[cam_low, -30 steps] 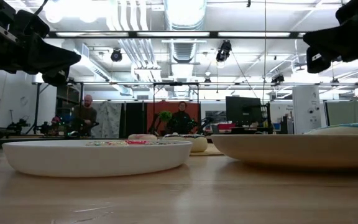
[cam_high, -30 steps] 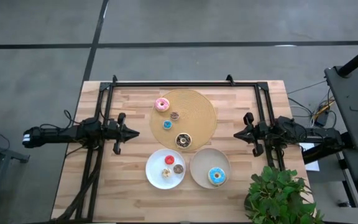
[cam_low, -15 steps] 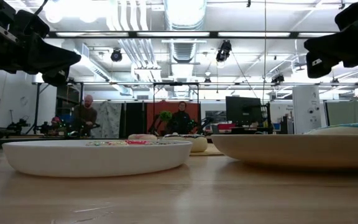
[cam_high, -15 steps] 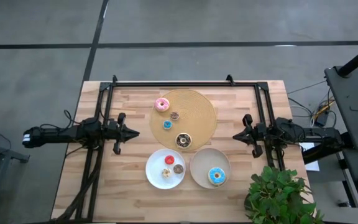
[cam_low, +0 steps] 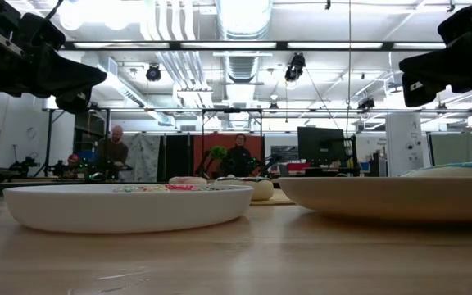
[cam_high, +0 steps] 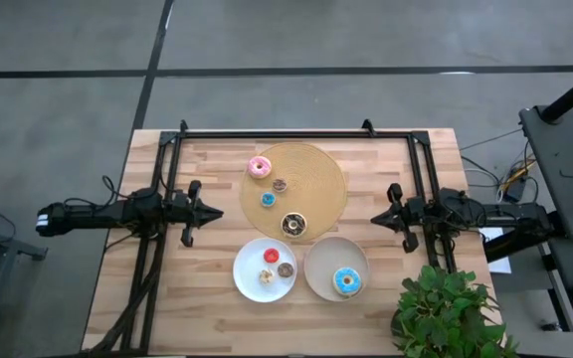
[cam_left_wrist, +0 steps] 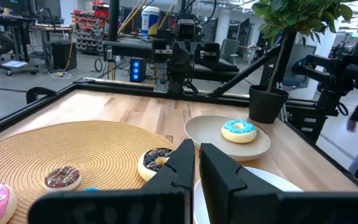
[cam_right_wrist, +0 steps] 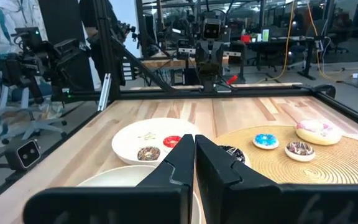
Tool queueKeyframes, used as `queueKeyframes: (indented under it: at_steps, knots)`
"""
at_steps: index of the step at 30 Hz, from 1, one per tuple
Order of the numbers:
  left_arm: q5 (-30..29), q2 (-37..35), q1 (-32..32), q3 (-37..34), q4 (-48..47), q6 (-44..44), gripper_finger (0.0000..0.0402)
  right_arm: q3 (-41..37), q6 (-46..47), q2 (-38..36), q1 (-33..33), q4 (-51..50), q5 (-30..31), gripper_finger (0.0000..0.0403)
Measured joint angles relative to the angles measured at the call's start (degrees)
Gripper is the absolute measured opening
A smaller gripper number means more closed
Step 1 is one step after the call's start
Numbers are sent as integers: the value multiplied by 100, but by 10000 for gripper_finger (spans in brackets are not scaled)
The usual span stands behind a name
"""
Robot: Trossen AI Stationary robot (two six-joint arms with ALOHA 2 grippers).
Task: Pick & Place donuts
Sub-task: Put the big pink donut on the brown plate
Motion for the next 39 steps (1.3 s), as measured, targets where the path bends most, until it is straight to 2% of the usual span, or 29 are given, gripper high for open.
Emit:
queueKeyframes:
  at_steps: [21, 24, 28, 34, 39]
  knots:
    - [-1, 1, 1, 0, 22, 8, 0, 0, 1, 2, 0, 2, -2, 8]
    - [1, 0, -1, 0, 398, -193, 0, 0, 10, 2, 0, 1, -4, 8]
    - [-1, 25, 0, 0, 1394, -1263, 0, 0, 3, 2, 0, 2, -4, 8]
    - [2, 63, -1, 9, 3000, -2419, 0, 0, -6, 2, 0, 2, -9, 8]
    - [-61, 107, -3, 321, 3191, -2616, 0, 0, -8, 2, 0, 2, -9, 8]
